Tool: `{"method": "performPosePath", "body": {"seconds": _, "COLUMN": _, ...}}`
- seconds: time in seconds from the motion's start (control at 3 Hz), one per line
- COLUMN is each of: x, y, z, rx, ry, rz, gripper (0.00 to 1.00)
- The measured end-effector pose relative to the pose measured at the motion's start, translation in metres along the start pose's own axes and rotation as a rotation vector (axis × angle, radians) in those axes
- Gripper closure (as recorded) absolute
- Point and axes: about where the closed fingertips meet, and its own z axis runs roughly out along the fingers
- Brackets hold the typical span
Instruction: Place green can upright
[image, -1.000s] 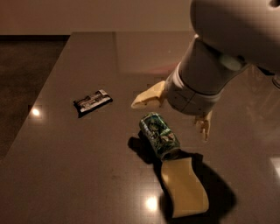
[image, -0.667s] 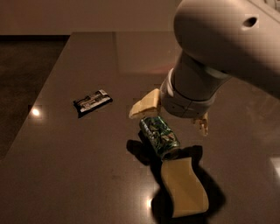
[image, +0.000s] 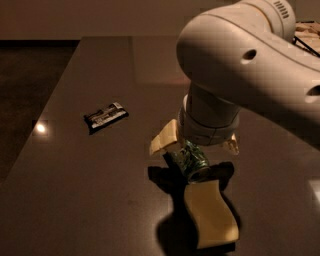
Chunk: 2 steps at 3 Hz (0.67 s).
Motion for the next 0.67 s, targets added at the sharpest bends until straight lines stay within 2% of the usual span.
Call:
{"method": "performPosePath", "body": {"seconds": 0.33, "x": -0.0062, "y": 0.0027, "z": 0.0046, "rx": -0.032, "ry": -0.035, "rz": -0.036, "gripper": 0.17}}
{"method": "performPosePath", "body": {"seconds": 0.67, "x": -0.0083, "y": 0.0024, "z": 0.0050, "rx": -0.040, "ry": -0.069, "rz": -0.040, "gripper": 0.41}}
